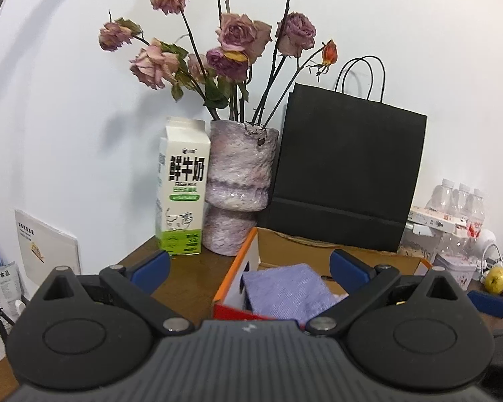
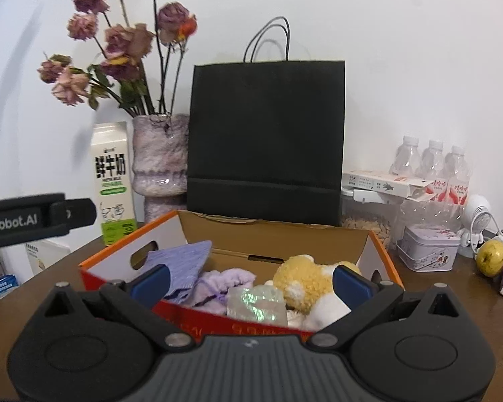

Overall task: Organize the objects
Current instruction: 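Withdraw both grippers from the box back toward the table items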

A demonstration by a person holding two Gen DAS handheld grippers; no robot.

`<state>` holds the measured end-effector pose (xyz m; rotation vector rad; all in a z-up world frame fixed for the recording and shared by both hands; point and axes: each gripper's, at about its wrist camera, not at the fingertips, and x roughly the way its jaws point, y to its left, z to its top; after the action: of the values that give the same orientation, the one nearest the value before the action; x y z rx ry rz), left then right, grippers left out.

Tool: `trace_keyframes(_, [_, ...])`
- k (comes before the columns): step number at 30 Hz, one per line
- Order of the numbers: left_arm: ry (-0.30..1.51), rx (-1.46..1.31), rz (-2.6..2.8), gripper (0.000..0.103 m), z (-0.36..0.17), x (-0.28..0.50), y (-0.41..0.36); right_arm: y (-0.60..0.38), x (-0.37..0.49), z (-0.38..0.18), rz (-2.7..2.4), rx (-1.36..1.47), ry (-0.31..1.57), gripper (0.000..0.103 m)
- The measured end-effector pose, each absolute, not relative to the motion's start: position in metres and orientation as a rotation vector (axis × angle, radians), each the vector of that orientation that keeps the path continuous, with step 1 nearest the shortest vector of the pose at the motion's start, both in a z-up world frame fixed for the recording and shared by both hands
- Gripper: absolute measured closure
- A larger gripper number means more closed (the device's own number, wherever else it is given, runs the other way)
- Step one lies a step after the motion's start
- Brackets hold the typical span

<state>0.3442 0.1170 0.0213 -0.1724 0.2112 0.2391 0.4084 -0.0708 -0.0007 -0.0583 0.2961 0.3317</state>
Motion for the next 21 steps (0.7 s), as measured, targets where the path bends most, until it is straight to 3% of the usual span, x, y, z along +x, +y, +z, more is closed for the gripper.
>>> trace_keyframes(21, [0.292, -0.058, 0.174, 0.000, -0.011, 0.227, 0.087, -0.120, 0.286, -0.027, 0.417, -0.094, 0.323, 0.000])
